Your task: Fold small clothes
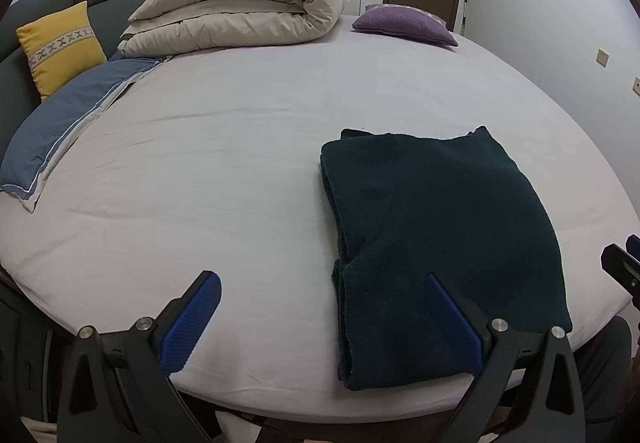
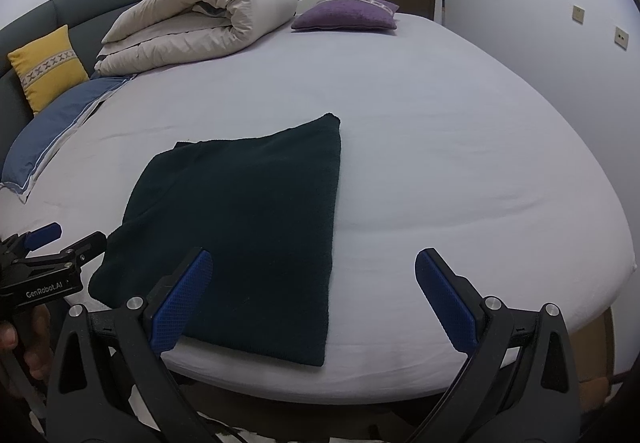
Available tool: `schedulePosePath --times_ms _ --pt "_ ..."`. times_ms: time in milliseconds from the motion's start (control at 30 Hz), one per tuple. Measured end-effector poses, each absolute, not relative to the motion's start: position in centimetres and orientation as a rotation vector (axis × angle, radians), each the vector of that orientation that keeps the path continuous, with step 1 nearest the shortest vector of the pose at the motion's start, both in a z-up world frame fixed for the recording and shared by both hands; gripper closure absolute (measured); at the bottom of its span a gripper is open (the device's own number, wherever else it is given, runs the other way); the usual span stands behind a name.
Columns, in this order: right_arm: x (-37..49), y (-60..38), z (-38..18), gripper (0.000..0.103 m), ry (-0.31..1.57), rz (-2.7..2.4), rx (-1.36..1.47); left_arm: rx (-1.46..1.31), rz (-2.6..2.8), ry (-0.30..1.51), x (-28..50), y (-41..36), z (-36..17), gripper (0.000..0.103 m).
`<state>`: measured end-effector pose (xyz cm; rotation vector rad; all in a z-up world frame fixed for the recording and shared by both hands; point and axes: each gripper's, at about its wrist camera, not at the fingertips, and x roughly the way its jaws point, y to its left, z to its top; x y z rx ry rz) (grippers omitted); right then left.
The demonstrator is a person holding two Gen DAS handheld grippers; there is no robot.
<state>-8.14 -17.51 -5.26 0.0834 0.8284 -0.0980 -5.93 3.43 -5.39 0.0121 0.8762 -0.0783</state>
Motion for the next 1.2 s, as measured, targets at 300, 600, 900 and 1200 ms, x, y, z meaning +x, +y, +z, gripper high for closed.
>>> schedulePosePath --times_ms 300,600,900,1200 --pt "-8.26 -17.48 -5.23 0.000 0.830 -0.096 0.087 0.005 -0.072 0.873 -5.95 3.42 -5.18 0.000" --pt "-8.28 -17.33 -5.26 0.000 0.829 -0.094 0.088 0.005 -0.073 0.871 -5.99 3.42 -5.05 0.000" --pt "-8.39 -17.14 -5.29 0.000 0.828 -0.095 0.090 0.007 -0.072 0.868 -6.06 3.38 -4.97 0.000" --pt "-8.36 -17.07 -5.22 0.000 0.829 -0.090 0.093 0.006 -0.072 0.869 -6.07 3.40 -4.98 0.000"
